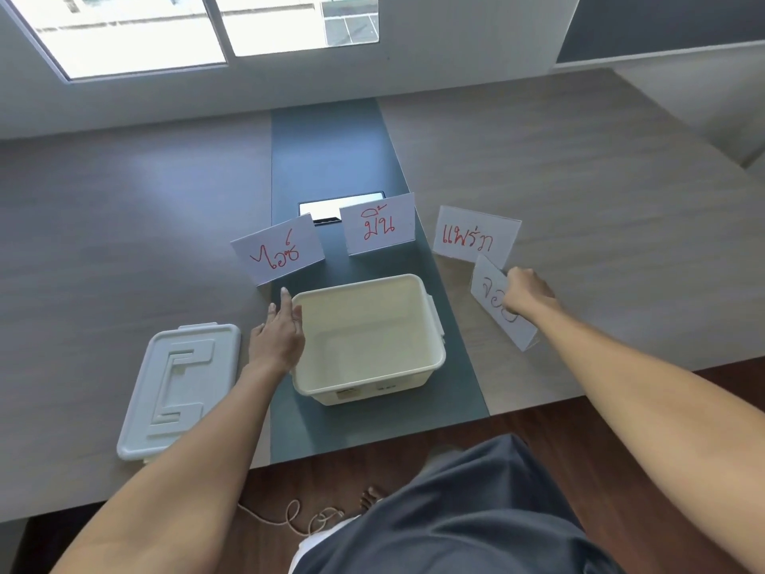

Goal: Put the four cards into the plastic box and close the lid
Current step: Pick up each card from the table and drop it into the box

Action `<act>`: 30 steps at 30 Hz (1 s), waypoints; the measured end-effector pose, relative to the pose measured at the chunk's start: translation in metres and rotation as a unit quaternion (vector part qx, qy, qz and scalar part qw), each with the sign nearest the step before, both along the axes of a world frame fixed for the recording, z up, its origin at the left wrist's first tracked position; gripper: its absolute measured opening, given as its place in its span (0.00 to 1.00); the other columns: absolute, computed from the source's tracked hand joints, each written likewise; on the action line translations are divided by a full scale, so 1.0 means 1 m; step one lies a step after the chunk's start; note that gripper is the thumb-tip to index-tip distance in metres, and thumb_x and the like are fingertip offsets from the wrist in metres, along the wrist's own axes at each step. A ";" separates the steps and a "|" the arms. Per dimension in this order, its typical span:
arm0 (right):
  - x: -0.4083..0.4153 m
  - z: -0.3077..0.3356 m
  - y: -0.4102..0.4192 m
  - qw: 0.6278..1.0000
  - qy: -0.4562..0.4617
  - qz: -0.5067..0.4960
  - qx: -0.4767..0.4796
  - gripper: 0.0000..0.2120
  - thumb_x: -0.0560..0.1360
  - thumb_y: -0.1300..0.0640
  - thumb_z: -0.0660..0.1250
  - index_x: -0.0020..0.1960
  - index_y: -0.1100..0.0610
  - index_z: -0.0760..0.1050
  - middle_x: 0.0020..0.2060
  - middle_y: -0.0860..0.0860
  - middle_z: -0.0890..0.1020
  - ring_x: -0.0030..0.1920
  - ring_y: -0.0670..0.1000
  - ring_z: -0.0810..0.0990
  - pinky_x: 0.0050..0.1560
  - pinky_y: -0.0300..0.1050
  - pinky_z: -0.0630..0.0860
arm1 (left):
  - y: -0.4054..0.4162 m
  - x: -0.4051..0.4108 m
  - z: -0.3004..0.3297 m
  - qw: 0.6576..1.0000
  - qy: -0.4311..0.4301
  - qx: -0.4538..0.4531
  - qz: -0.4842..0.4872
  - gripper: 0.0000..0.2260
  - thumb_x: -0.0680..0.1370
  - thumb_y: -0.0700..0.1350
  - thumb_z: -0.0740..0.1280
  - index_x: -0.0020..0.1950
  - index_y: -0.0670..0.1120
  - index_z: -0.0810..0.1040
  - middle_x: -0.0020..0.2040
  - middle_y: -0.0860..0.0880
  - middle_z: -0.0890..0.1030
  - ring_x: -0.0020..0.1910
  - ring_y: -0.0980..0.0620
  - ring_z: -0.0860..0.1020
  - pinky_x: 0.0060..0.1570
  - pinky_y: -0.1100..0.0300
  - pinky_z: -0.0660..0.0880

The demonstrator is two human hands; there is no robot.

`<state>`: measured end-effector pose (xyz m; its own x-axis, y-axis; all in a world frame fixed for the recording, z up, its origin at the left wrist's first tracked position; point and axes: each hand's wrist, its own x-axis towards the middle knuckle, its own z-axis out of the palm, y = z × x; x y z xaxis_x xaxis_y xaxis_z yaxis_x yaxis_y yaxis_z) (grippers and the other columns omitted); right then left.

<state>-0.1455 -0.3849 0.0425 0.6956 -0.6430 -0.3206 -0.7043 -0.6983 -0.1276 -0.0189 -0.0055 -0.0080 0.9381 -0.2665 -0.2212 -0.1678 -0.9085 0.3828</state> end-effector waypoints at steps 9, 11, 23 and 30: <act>0.034 0.043 0.030 0.995 -0.057 0.060 0.046 0.05 0.73 0.65 0.64 0.49 0.61 0.74 0.51 0.58 0.81 0.49 0.59 0.82 0.45 0.50 0.81 | 0.003 -0.008 0.006 0.999 -0.010 -0.020 -0.025 0.25 0.84 0.56 0.42 0.81 0.53 0.42 0.81 0.51 0.55 0.80 0.49 0.52 0.71 0.45 0.59; 0.042 0.053 0.037 0.993 -0.088 0.069 0.049 0.08 0.72 0.66 0.64 0.51 0.62 0.75 0.51 0.58 0.81 0.49 0.61 0.82 0.48 0.52 0.81 | 0.003 -0.011 0.006 0.999 -0.013 -0.023 -0.029 0.25 0.85 0.55 0.42 0.81 0.53 0.42 0.82 0.53 0.52 0.80 0.50 0.51 0.72 0.46 0.58; 0.061 0.124 0.089 0.938 -0.288 0.162 0.105 0.19 0.72 0.66 0.63 0.60 0.56 0.80 0.53 0.55 0.85 0.52 0.59 0.82 0.51 0.53 0.81 | 0.015 -0.023 0.002 0.999 -0.007 -0.032 -0.040 0.25 0.85 0.52 0.43 0.81 0.50 0.43 0.81 0.57 0.46 0.80 0.56 0.49 0.73 0.52 0.59; 0.053 0.129 0.111 0.913 -0.235 0.250 0.222 0.15 0.77 0.61 0.65 0.62 0.54 0.80 0.51 0.49 0.84 0.47 0.49 0.82 0.35 0.31 0.72 | 0.014 -0.025 0.002 0.998 0.001 -0.045 -0.034 0.24 0.85 0.52 0.42 0.81 0.51 0.43 0.81 0.57 0.45 0.80 0.56 0.48 0.73 0.50 0.59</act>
<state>-0.0927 -0.2739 0.1714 0.9942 -0.0865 -0.0637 -0.1066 -0.7239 -0.6816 -0.0437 0.0083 -0.0057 0.9167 -0.3483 -0.1958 -0.2267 -0.8569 0.4630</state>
